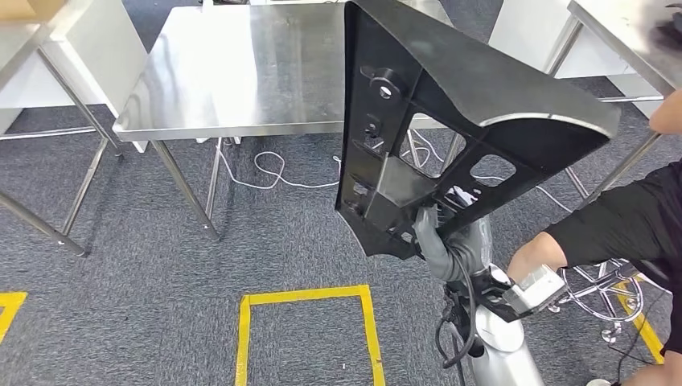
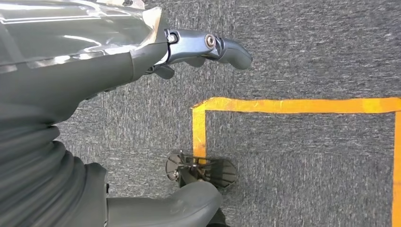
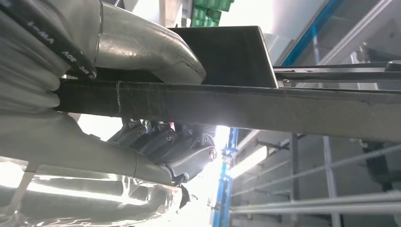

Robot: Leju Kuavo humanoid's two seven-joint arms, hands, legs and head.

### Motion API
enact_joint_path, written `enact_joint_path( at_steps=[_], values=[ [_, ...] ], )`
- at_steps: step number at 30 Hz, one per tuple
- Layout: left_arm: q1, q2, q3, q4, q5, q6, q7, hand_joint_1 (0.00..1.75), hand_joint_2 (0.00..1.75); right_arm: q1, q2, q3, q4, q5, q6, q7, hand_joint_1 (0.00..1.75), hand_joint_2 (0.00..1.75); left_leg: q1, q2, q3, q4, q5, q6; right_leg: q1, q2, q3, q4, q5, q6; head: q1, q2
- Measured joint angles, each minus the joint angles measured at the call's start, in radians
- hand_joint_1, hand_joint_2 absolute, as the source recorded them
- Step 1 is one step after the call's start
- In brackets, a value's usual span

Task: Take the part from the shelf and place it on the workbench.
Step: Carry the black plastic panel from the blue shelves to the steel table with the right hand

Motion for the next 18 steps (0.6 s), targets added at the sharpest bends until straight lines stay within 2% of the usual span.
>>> enact_joint_path(
  at_steps=[2, 3, 4, 6, 8, 9, 10, 11, 13, 15, 17, 18],
  values=[
    [-0.001, 0.000, 0.005, 0.000, 0.001, 0.000, -0.003, 0.00, 1.75, -0.012, 0.005, 0.001, 0.006, 0.000, 0.000, 0.001, 1.75, 1.75, -0.004, 0.000, 0.010, -0.007, 0.007, 0.015, 0.007, 0.001, 0.005, 0.008, 0.002, 0.016, 0.000, 0.000],
    [-0.002, 0.000, 0.007, 0.000, 0.002, 0.000, -0.004, 0.00, 1.75, -0.017, 0.007, 0.002, 0.009, 0.000, 0.000, 0.002, 1.75, 1.75, -0.004, -0.001, 0.018, -0.011, 0.008, 0.021, 0.007, 0.001, -0.006, 0.031, 0.007, 0.021, 0.000, 0.000],
    [-0.002, 0.000, 0.009, 0.000, 0.002, 0.000, -0.005, 0.00, 1.75, -0.021, 0.008, 0.002, 0.012, 0.000, 0.000, 0.002, 1.75, 1.75, -0.004, -0.002, 0.025, -0.014, 0.007, 0.028, 0.007, 0.000, -0.030, 0.070, 0.010, 0.025, 0.001, 0.000],
    [-0.002, 0.000, 0.012, 0.000, 0.002, 0.000, -0.005, 0.00, 1.75, -0.027, 0.009, 0.004, 0.017, -0.001, 0.000, 0.002, 1.75, 1.75, -0.005, -0.005, 0.039, -0.018, -0.002, 0.041, 0.005, -0.002, -0.110, 0.190, -0.006, 0.023, 0.002, 0.000],
    [-0.002, 0.000, 0.015, 0.000, 0.004, 0.000, -0.006, 0.00, 1.75, -0.029, 0.009, 0.005, 0.023, -0.001, 0.000, 0.002, 1.75, 1.75, -0.007, -0.007, 0.052, -0.018, -0.016, 0.049, 0.005, -0.003, -0.190, 0.288, -0.054, 0.017, 0.004, 0.000],
    [-0.001, 0.000, 0.017, 0.000, 0.005, 0.000, -0.005, 0.00, 1.75, -0.030, 0.009, 0.005, 0.026, -0.001, 0.000, 0.002, 1.75, 1.75, -0.008, -0.009, 0.060, -0.018, -0.024, 0.050, 0.006, -0.003, -0.213, 0.301, -0.074, 0.016, 0.004, 0.000],
    [-0.001, 0.000, 0.018, 0.000, 0.007, 0.000, -0.005, 0.00, 1.75, -0.030, 0.009, 0.006, 0.029, -0.001, 0.000, 0.002, 1.75, 1.75, -0.009, -0.012, 0.071, -0.018, -0.033, 0.050, 0.006, -0.003, -0.218, 0.281, -0.077, 0.017, 0.004, 0.000],
    [-0.001, -0.001, 0.019, 0.000, 0.008, 0.000, -0.005, 0.00, 1.75, -0.031, 0.010, 0.007, 0.031, -0.001, 0.000, 0.002, 1.75, 1.75, -0.010, -0.014, 0.083, -0.018, -0.042, 0.048, 0.006, -0.003, -0.208, 0.231, -0.058, 0.021, 0.004, 0.000],
    [-0.001, -0.002, 0.019, 0.000, 0.009, 0.000, -0.005, 0.00, 1.75, -0.035, 0.012, 0.009, 0.035, 0.000, 0.000, 0.002, 1.75, 1.75, -0.014, -0.016, 0.107, -0.017, -0.061, 0.043, 0.009, -0.006, -0.166, 0.096, 0.023, 0.029, 0.005, 0.000],
    [-0.002, -0.002, 0.019, 0.000, 0.010, 0.001, -0.005, 0.00, 1.75, -0.041, 0.016, 0.010, 0.039, 0.002, 0.000, 0.003, 1.75, 1.75, -0.019, -0.017, 0.120, -0.019, -0.081, 0.033, 0.011, -0.011, -0.136, 0.020, 0.079, 0.020, 0.005, 0.000],
    [-0.003, -0.001, 0.020, -0.001, 0.010, 0.003, -0.005, 0.00, 1.75, -0.046, 0.021, 0.011, 0.040, 0.002, 0.000, 0.004, 1.75, 1.75, -0.021, -0.016, 0.128, -0.011, -0.089, 0.024, 0.006, -0.010, -0.119, 0.010, 0.090, 0.002, 0.005, 0.000],
    [-0.004, 0.000, 0.020, -0.001, 0.010, 0.003, -0.005, 0.00, 1.75, -0.047, 0.024, 0.011, 0.041, 0.003, 0.000, 0.005, 1.75, 1.75, -0.020, -0.014, 0.125, 0.005, -0.090, 0.020, 0.002, -0.008, -0.108, 0.006, 0.094, -0.004, 0.004, 0.000]
  ],
)
